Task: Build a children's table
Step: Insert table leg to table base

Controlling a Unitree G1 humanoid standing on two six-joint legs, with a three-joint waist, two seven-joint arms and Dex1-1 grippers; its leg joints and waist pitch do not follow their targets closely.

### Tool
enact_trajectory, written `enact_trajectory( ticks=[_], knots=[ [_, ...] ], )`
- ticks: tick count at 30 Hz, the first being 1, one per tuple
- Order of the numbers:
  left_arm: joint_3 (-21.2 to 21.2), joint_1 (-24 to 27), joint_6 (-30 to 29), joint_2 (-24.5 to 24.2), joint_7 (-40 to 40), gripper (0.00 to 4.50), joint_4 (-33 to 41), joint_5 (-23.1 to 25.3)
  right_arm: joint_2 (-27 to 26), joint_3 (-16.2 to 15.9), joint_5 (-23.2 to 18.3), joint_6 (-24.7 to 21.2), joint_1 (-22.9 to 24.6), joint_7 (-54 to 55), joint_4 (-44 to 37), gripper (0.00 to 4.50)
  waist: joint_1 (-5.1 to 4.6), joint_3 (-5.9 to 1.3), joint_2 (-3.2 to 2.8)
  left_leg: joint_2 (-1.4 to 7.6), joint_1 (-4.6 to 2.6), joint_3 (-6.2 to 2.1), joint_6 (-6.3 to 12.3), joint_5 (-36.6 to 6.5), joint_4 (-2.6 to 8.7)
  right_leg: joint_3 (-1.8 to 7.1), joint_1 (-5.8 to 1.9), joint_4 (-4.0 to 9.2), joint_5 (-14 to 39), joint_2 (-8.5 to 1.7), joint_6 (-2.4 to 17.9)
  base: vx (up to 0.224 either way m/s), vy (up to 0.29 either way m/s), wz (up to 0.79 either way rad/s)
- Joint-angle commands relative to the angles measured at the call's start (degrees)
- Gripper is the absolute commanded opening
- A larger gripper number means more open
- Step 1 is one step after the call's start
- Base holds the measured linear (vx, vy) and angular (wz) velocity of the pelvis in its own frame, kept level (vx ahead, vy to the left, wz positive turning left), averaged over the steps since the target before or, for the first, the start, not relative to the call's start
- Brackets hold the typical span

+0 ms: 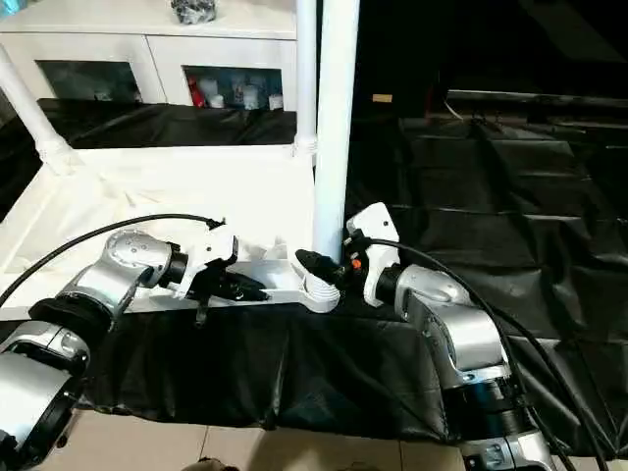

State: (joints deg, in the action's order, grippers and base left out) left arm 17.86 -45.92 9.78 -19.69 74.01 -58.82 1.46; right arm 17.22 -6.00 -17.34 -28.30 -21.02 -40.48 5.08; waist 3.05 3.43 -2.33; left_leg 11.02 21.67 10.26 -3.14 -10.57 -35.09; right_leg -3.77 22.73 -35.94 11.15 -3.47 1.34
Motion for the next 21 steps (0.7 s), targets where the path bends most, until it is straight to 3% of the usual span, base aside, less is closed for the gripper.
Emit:
enact_trajectory(
  ticks=[1,2,6,11,18,21],
  knots=[
    [-0.79,0.06,-2.16,0.34,-0.89,0.0,-1.12,-0.07,0.02,0.13,0.87,1.27,-0.53,0.1,1.9,1.9,0.18,-4.01,0.35,2.01,-0.98,-0.82,0.77,-10.73,4.04,3.06,-3.01,5.25,13.46,-4.94,11.89,0.0,0.0,0.0],
    [-1.57,-0.01,-2.89,0.73,-0.69,0.0,-0.96,-1.02,-0.36,0.33,1.1,2.17,-0.69,0.23,3.02,1.9,0.2,-4.14,-0.01,2.06,-1.02,-0.86,0.63,-10.61,4.01,3.05,-2.95,5.07,12.52,-4.94,12.33,0.0,0.0,0.0],
    [-3.46,0.04,-6.19,1.99,0.07,0.0,0.24,-3.31,-2.15,1.64,1.27,6.02,-1.87,1.09,9.14,1.89,0.1,-4.33,0.14,1.98,-0.77,-0.87,1.05,-9.68,3.95,2.97,-3.18,4.74,8.56,-4.89,13.74,0.0,0.0,0.0],
    [-3.24,0.28,-7.02,2.68,-2.94,0.0,0.2,-2.1,-2.9,2.57,-0.08,6.85,-1.46,0.1,11.69,1.89,0.15,-4.4,0.41,1.94,-0.69,-0.77,2.59,-8.22,3.83,2.96,-3.41,4.59,5.71,-4.86,14.33,0.0,0.0,0.0],
    [-4.27,0.08,-8.67,4.02,-6.7,0.0,0.87,-1.92,-3.8,5.2,-2.26,9.47,0.77,-0.68,13.36,1.89,0.29,-3.65,0.45,2.06,-1.37,-0.93,1.22,-13.96,4.44,2.83,-3.07,6.03,18.75,-5.09,11.55,0.0,0.0,0.0],
    [-4.43,0.12,-8.89,4.16,-7.04,0.0,1.77,-1.73,-5.2,7.92,-3.86,12.57,2.88,-0.7,15.3,1.89,0.3,-3.93,0.27,2.2,-1.49,-0.99,1.36,-13.23,4.62,2.9,-3.1,6.14,17.18,-5.18,11.44,0.0,0.0,0.0]
  ],
)
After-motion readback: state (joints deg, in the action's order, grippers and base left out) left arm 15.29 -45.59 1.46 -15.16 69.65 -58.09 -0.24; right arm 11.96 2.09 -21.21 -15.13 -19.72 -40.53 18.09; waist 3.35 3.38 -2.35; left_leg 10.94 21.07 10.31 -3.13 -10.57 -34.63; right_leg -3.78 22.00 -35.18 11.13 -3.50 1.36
